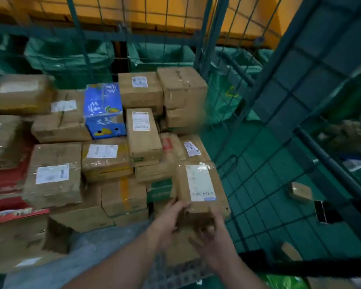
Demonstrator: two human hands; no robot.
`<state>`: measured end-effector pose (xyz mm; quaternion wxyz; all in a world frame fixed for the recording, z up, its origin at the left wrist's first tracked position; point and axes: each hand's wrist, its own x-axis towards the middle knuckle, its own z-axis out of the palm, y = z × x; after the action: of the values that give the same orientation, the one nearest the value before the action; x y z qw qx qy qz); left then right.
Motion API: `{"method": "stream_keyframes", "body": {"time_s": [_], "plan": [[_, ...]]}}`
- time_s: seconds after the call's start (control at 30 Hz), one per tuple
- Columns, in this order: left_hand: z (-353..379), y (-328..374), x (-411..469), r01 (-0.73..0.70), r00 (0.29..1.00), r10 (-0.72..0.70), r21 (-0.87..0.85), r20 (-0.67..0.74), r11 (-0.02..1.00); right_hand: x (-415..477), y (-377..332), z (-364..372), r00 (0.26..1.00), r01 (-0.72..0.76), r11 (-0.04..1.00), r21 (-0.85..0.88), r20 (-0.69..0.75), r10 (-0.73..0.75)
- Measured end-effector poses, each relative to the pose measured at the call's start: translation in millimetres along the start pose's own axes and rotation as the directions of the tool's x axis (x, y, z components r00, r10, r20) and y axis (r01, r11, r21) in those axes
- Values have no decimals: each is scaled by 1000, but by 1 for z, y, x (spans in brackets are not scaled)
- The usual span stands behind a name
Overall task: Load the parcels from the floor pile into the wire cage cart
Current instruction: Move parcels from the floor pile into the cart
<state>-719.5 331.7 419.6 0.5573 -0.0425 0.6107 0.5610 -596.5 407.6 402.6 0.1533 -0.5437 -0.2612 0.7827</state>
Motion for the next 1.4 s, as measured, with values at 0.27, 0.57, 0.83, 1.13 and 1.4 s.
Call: {"method": "stream_keyframes", "body": {"time_s": [0.27,0.57,0.83,1.13,1.4], "plan": [[26,50,95,75,986,-54,138,-156,988,89,-60,26,767,333,667,-666,-220,-603],[51,64,162,105,963,-65,142,-261,984,212,-107,41,707,425,402,-811,20,-707],[49,61,192,175,945,-129,132,-301,976,260,-135,68,773,398,507,-765,-19,-634],[27,58,198,201,923,-158,89,-352,976,257,-140,78,841,334,661,-672,-103,-530],[-6,82,217,60,904,-133,-188,-407,980,245,-139,88,866,293,797,-528,-207,-455]]}}
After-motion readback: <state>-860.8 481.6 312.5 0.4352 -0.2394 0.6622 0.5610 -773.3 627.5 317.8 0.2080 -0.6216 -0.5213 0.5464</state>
